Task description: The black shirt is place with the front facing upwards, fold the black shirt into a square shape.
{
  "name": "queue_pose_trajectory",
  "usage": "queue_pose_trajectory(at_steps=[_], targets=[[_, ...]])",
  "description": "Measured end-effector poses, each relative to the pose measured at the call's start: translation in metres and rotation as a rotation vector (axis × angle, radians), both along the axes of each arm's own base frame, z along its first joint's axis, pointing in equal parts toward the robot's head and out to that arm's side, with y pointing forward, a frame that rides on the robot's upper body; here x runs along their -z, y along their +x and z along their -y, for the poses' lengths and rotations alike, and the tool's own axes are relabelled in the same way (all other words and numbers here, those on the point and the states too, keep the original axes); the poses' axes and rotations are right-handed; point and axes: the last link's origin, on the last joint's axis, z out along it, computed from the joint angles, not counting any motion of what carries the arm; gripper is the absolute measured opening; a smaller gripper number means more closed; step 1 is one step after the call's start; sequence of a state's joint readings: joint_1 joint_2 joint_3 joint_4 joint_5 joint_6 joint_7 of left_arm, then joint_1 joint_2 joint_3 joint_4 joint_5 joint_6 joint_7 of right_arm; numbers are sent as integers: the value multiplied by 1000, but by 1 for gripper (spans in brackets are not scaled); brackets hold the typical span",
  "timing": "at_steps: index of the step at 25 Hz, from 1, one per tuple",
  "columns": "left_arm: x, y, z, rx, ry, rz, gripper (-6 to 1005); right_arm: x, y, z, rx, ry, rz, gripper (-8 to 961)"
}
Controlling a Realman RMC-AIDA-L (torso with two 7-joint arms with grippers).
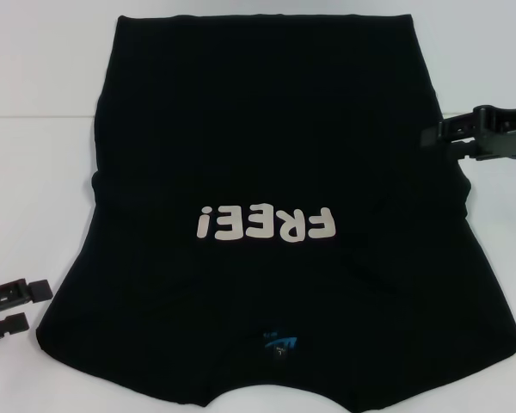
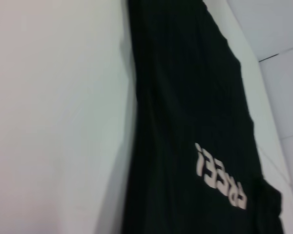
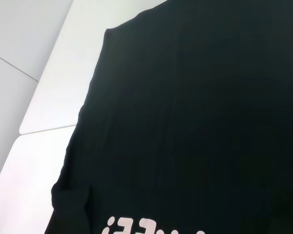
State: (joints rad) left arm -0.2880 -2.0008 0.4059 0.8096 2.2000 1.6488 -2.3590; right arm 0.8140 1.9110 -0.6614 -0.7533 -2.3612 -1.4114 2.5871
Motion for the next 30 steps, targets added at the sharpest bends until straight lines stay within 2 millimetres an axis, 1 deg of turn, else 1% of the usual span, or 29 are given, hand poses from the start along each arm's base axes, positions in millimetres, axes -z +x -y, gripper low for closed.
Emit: queue_pose_trajectory(at_steps=[5,11,23,30], targets=[[5,-4,-5,43,12,-71,934,1,1,1,0,-3,1,614],[13,-10,-7,41,1,-135,917,1,4,3,5,-4,-3,614],[24,-10,-13,36,-26,-154,899,0,7,4,7,-2,-6,613],[29,-8,-17,35,-37,-153,899,-2,12,6,19,3,-7,613]])
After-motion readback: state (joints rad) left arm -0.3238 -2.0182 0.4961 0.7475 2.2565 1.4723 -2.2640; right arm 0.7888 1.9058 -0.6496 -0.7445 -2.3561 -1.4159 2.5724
